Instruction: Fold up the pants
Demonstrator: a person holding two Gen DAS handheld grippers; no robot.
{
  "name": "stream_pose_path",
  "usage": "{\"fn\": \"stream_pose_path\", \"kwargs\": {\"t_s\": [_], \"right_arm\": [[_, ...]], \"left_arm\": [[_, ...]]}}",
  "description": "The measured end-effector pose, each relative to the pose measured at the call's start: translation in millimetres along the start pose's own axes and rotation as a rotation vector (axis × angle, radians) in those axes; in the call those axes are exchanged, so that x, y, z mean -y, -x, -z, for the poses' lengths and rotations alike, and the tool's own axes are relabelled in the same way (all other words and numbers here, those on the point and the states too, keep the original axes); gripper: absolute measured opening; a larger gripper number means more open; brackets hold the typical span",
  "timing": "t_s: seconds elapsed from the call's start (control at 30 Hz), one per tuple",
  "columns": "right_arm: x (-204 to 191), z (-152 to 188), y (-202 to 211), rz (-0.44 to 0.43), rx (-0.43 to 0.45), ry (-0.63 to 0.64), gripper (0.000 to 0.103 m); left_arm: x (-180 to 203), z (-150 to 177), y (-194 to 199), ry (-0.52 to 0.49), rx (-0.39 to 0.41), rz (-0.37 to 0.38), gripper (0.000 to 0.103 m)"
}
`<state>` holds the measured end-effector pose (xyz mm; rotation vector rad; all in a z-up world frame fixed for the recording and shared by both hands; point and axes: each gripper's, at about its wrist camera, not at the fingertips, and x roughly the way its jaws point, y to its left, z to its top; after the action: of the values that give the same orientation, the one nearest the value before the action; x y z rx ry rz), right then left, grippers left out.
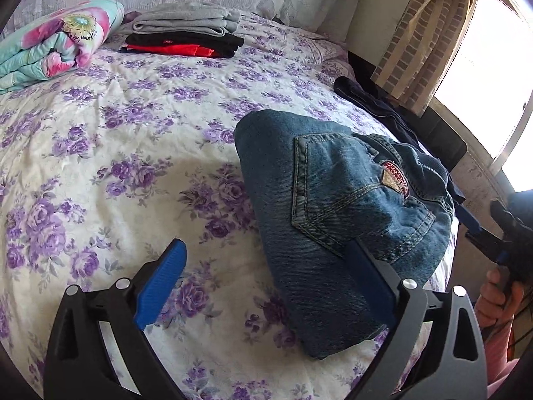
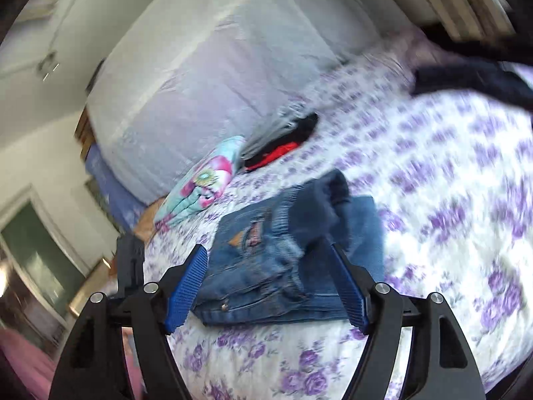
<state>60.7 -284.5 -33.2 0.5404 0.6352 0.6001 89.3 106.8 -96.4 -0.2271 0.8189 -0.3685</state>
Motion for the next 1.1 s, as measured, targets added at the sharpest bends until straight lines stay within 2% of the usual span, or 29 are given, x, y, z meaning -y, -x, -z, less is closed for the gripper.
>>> {"fn": "stream_pose_path", "kwargs": {"t_s": [0.1, 0.3, 0.4, 0.53, 0.63, 0.67, 0.77, 0.8, 0.83, 0.9, 0.97, 1.1], "right_arm": [[11.4, -0.8, -24.5, 0.036, -0.048, -0.051, 0.078], [7.6, -1.9, -52.4, 0.073, -0.094, -0.026, 0.086], [14.0, -7.3, -52.4, 0.165, -0.077, -0.066, 0.086], [23.1, -5.6, -52.1, 0.107, -0.096, -0.132, 0.086], [21.0, -3.7, -60.8, 0.124, -0.111, -0.110, 0.085], [18.8, -4.3, -63.6, 0.131, -0.112, -0.100, 0.083], [11.6, -5.3, -69.2, 0.161, -0.118, -0.063, 0.058], [7.4, -6.8, -69.2, 0.161, -0.112, -0.041, 0.051], [-0.5, -9.4, -66.8, 0.163, -0.097, 0.001, 0.048], [-15.6, -14.7, -56.7, 0.138, -0.066, 0.068, 0.034], [-28.5, -21.4, -42.0, 0.094, -0.026, 0.111, 0.032], [-29.0, -19.3, -13.8, 0.109, 0.058, 0.146, 0.031]], "left_arm": [[1.9, 1.0, 0.7, -0.007, 0.008, -0.010, 0.095], [3.4, 1.1, 0.7, -0.012, 0.014, -0.022, 0.097], [2.3, 0.8, 0.4, -0.004, 0.010, -0.022, 0.099], [3.2, 1.0, 0.6, -0.009, 0.012, -0.029, 0.099], [3.0, 0.8, 0.8, -0.009, 0.011, -0.028, 0.099], [3.1, 1.1, 1.1, -0.009, 0.013, -0.030, 0.099], [2.4, 0.9, 0.8, -0.011, 0.014, -0.034, 0.099], [1.7, 0.8, 0.8, -0.009, 0.014, -0.034, 0.099], [1.2, 0.9, 0.9, -0.006, 0.014, -0.034, 0.099], [1.6, 0.9, 0.9, -0.006, 0.013, -0.029, 0.099], [3.9, 1.1, 2.3, -0.021, 0.021, -0.030, 0.099], [14.9, 3.1, 2.9, -0.077, 0.029, -0.024, 0.099]]}}
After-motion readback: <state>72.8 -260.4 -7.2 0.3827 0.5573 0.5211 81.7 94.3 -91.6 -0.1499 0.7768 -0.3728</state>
